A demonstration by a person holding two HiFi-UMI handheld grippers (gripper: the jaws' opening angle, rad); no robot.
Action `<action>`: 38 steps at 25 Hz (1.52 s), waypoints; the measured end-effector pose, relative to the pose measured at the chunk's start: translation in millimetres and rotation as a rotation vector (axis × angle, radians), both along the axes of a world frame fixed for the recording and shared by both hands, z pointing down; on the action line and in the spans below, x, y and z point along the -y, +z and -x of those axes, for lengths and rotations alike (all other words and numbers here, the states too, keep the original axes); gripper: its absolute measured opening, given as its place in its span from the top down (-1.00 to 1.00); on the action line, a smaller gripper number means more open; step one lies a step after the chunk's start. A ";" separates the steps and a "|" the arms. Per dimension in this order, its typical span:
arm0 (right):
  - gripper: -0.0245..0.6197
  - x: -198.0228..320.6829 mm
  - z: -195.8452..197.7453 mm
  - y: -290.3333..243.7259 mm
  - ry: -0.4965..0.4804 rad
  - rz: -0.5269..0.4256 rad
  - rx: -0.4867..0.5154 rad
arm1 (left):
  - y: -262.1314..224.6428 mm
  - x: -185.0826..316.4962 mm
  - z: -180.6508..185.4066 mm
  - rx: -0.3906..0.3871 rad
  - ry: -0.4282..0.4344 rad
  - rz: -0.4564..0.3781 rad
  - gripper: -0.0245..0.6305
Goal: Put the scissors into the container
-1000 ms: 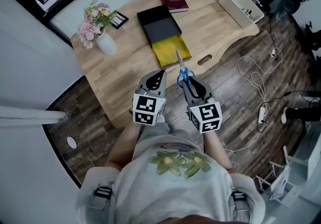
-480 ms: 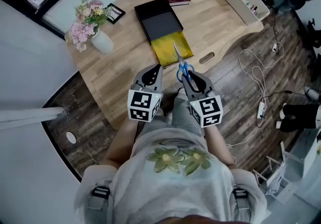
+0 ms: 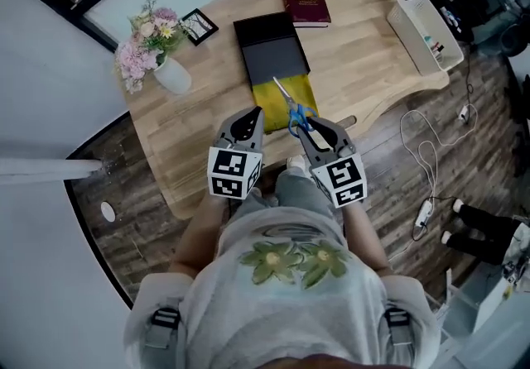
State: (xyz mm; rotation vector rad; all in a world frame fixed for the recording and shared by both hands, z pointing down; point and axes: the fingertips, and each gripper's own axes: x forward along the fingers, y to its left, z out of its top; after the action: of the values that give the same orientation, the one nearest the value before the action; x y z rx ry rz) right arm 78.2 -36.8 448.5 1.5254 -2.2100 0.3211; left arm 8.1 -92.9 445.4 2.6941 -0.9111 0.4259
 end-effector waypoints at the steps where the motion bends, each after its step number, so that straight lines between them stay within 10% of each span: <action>1: 0.67 4.3 -3.6 1.7 -0.015 0.002 -0.011 | 1.2 4.5 -1.9 0.001 -0.016 0.001 0.94; 38: 0.67 31.1 -52.2 78.1 -0.501 0.149 -0.092 | 53.9 2.8 -20.0 0.083 -0.432 0.111 0.94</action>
State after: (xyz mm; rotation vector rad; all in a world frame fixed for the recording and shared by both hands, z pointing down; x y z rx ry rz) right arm 130.4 -67.9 526.6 0.8512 -2.3394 0.2418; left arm 28.1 -95.7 499.3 2.3056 -1.4041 0.4755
